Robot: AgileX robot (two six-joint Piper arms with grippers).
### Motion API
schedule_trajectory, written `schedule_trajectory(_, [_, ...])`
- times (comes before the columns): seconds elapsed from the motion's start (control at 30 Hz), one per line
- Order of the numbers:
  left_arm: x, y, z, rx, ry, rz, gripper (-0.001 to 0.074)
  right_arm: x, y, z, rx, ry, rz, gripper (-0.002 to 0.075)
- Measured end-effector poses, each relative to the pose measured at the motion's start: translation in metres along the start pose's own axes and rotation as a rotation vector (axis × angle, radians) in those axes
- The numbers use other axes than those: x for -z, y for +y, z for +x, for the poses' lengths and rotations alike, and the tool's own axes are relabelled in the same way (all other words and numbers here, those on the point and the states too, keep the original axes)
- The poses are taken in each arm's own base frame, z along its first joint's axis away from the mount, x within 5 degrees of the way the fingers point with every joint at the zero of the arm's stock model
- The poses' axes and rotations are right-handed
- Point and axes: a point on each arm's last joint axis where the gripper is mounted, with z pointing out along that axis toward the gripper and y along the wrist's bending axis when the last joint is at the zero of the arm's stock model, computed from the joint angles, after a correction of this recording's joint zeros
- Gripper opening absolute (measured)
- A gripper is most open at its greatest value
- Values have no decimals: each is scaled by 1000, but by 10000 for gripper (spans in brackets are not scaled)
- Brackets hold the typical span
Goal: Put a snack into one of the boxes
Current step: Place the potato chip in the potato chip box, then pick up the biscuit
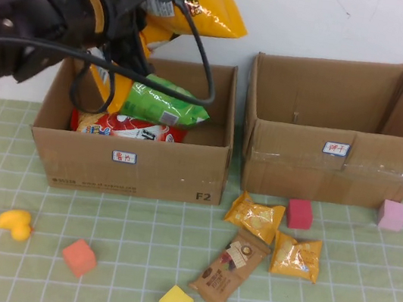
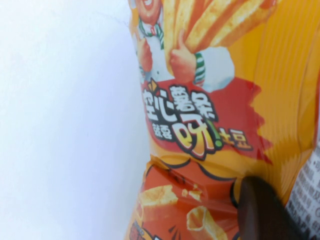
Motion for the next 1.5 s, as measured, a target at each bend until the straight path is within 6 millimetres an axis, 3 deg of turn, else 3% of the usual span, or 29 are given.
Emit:
schedule_trajectory(0.13, [-40, 4, 20, -16, -73, -8, 80, -22, -9, -19, 26, 135, -88, -2])
schedule_trajectory(0.27, [-77, 5, 45, -30, -161, 6, 80, -43, -18, -25, 24, 255, -160, -2])
schedule_trajectory(0.43, [-119, -3, 87, -14, -69, 40, 108, -65, -31, -30, 39, 368, -192, -2])
schedule_trajectory(0.53, [-134, -10, 104, 21, 20, 57, 235, -73, -37, -35, 75, 390, -198, -2])
schedule_trajectory(0.73, [-135, -12, 103, 168, 59, 53, 575, -90, -47, -53, 162, 407, -206, -2])
schedule_trajectory(0.87, [-114, 1, 95, 287, 159, 1, 632, -112, -41, -60, 319, 487, -242, -2])
schedule_trajectory(1.0, [-72, 18, 72, 355, 249, -63, 580, -145, -22, -64, 483, 574, -304, -2])
schedule_trajectory(1.13, [-20, 24, 42, 351, 300, -77, 373, -188, -16, -59, 520, 632, -331, -1])
schedule_trajectory(1.17, [5, 22, 31, 350, 303, -62, 233, -208, -17, -54, 518, 650, -332, 13])
schedule_trajectory(1.2, [14, 20, 29, 357, 299, -52, 176, -218, -20, -51, 515, 661, -330, 39])
schedule_trajectory(1.3, [46, 8, 25, 378, 281, 2, 53, -244, -25, -40, 529, 688, -340, 211])
schedule_trajectory(1.43, [85, -16, 26, 375, 247, 109, 8, -275, -32, -24, 538, 722, -347, 535])
schedule_trajectory(1.5, [102, -29, 27, 351, 229, 162, 4, -287, -35, -16, 563, 748, -359, 620])
